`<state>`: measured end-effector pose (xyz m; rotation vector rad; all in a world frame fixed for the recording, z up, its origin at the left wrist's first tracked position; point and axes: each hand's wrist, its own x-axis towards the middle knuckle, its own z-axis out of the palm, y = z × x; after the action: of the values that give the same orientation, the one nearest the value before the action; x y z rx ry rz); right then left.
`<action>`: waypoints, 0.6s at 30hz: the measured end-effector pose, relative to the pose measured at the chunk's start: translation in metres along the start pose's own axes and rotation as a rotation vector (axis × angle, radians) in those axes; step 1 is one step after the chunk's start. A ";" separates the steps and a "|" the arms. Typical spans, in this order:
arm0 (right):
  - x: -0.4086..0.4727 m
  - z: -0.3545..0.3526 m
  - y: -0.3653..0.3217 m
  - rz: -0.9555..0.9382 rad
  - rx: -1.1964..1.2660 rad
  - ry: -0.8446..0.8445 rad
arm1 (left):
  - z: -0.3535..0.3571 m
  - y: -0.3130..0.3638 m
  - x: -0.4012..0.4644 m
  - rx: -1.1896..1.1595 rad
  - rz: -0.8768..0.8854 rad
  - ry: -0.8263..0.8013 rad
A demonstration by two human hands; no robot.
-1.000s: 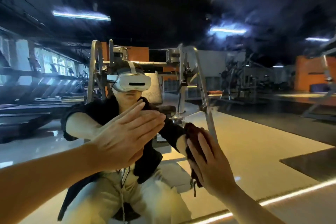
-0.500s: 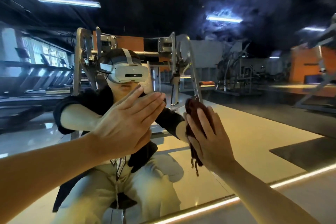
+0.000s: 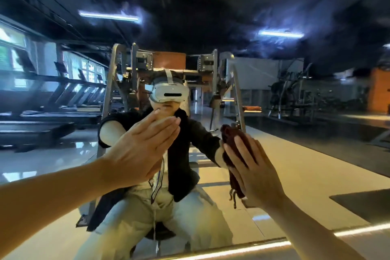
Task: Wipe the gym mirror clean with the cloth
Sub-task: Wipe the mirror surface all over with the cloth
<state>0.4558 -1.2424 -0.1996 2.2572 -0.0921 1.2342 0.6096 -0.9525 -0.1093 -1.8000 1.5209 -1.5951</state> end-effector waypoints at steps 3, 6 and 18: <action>0.052 -0.026 0.016 0.086 0.046 0.141 | -0.016 -0.005 0.023 0.003 -0.017 0.066; 0.131 -0.055 0.003 0.249 0.180 0.317 | -0.034 -0.001 0.057 -0.020 -0.127 0.130; 0.100 -0.037 0.079 0.288 0.328 0.478 | -0.069 -0.036 0.079 0.044 -0.201 0.103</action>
<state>0.4604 -1.2698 -0.0696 2.1937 -0.0343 2.0407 0.5553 -0.9760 -0.0153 -1.9253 1.3716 -1.8252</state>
